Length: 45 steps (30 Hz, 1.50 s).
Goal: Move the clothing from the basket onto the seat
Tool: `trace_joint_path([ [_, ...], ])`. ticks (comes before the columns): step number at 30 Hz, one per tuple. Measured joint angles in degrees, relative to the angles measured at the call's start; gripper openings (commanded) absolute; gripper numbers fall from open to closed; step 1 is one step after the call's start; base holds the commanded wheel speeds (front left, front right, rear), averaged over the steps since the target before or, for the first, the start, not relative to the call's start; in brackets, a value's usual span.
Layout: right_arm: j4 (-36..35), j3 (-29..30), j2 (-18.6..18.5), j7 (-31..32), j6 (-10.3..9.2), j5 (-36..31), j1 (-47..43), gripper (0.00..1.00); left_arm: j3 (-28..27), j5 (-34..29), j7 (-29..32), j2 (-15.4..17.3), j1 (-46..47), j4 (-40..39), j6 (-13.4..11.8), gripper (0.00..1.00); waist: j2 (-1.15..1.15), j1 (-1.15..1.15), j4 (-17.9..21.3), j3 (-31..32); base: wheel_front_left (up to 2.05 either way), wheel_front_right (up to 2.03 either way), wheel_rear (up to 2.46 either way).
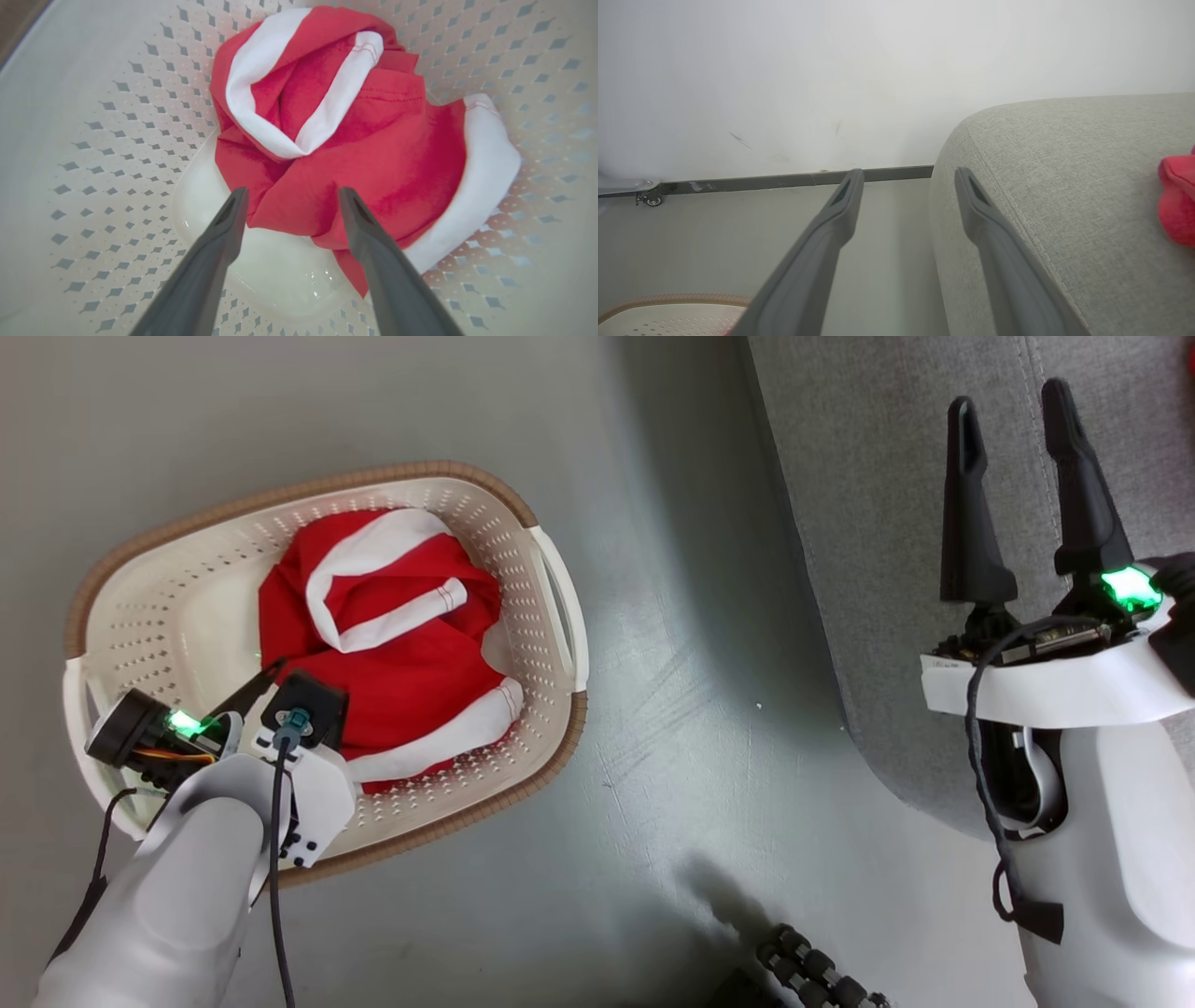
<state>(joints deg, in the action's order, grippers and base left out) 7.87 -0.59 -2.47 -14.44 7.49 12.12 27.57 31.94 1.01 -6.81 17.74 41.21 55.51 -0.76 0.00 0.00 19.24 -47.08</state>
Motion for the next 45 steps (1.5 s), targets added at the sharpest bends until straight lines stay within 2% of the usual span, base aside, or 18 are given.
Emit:
trace_joint_path([
  [20,-0.5,-1.3,0.0,0.0,0.0,2.2,2.1,1.0,2.6,-3.7,3.1,0.4,5.2,4.5,-1.4,1.0,0.0,0.0,2.3,-4.2,0.0,0.0,0.0],
  [31,-0.5,-1.6,0.0,0.0,0.0,2.6,3.2,1.0,3.4,-4.9,6.0,0.4,7.1,7.4,-3.1,1.0,0.0,0.0,3.2,-5.2,0.0,0.0,0.0],
  [40,-0.6,-1.7,0.0,0.0,0.0,2.6,3.2,1.0,4.8,-6.1,8.0,-1.2,8.6,8.5,-3.2,0.98,0.0,0.0,3.5,-5.6,0.0,0.0,0.0],
  [41,-0.6,-1.7,0.0,0.0,0.0,2.6,3.2,1.0,4.8,-6.1,8.2,-1.2,8.6,8.8,-3.2,0.87,0.0,0.0,3.5,-5.6,0.0,0.0,0.0],
  [42,-0.6,-1.7,0.0,0.0,0.0,2.6,3.2,1.0,4.8,-6.1,8.3,-1.2,8.6,9.0,-3.2,0.71,0.0,0.0,3.6,-5.7,0.0,0.0,0.0],
  [43,-0.6,-1.7,0.0,0.0,0.0,2.6,3.2,1.0,4.8,-6.1,8.3,-1.1,8.6,9.2,-3.2,0.47,0.0,0.0,3.6,-5.7,0.0,0.0,0.0],
  [44,-0.6,-1.6,0.0,0.0,0.0,2.6,3.2,1.0,4.8,-6.1,8.3,-1.2,8.6,9.3,-3.2,0.32,0.0,0.0,3.6,-5.8,0.0,0.0,0.0],
  [45,-0.7,-1.6,0.0,0.0,0.0,2.6,3.2,1.0,4.8,-6.1,8.3,-1.2,8.6,9.5,-3.2,0.24,0.0,0.0,3.6,-5.8,0.0,0.0,0.0],
])
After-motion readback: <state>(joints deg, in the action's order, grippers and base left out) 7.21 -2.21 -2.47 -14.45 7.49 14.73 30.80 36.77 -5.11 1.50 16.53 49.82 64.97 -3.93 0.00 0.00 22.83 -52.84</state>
